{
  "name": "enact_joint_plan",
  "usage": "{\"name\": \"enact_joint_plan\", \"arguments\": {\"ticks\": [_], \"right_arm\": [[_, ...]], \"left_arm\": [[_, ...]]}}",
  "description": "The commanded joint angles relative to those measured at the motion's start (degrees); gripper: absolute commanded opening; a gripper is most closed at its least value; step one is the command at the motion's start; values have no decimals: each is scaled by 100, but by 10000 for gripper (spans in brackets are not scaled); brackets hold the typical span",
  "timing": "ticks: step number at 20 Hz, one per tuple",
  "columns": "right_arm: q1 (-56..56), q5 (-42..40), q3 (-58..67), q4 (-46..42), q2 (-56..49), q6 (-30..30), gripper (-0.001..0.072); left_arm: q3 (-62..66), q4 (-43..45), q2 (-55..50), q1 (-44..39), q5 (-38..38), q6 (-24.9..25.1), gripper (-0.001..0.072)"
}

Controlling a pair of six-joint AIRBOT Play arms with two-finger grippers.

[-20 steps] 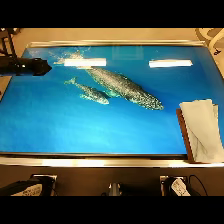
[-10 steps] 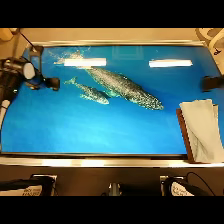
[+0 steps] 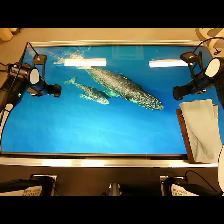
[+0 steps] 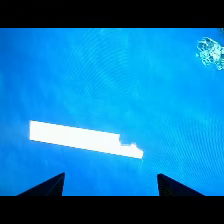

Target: Fold the shirts.

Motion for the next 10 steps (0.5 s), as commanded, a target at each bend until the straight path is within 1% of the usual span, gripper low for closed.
{"name": "enact_joint_plan", "arguments": {"ticks": [1, 3, 5, 7, 10], "right_arm": [[39, 59, 7, -28, -20, 11, 691], [39, 59, 7, -28, -20, 13, 691], [39, 59, 7, -28, -20, 13, 691], [39, 59, 7, -28, -20, 11, 691], [39, 59, 7, -28, -20, 13, 691]], "left_arm": [[-13, 4, 9, -9, 11, -20, 720], [-13, 2, 2, -9, 46, -35, 720], [-15, -20, -37, -11, 363, -704, 720], [-15, -20, -68, -9, 603, -726, 720], [-15, -20, -114, -11, 654, -726, 720]]}}
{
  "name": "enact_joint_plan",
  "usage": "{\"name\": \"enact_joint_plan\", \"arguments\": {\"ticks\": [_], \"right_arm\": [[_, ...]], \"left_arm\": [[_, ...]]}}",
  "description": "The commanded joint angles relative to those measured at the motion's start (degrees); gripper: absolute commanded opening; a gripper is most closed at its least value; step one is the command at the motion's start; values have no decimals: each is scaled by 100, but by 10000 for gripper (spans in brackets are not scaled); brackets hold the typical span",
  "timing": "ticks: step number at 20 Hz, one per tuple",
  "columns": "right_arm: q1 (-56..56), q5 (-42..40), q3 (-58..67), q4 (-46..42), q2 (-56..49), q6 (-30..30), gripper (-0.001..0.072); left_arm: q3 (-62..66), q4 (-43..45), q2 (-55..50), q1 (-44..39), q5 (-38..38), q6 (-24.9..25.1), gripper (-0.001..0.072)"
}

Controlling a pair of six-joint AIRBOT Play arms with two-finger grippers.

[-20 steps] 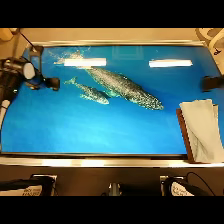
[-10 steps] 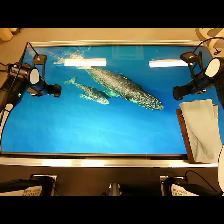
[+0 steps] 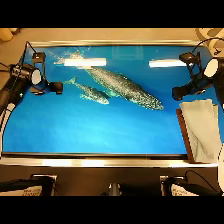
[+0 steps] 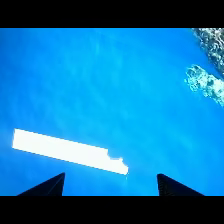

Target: Fold the shirts.

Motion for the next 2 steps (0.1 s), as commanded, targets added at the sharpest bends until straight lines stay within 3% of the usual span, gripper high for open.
{"name": "enact_joint_plan", "arguments": {"ticks": [1, 2], "right_arm": [[4, 4, 7, 0, -2, 2, 691], [4, 7, 7, 0, -2, 0, 691]], "left_arm": [[-2, -9, -42, -2, 170, -127, 720], [-2, -7, -44, -2, 170, -127, 720]]}}
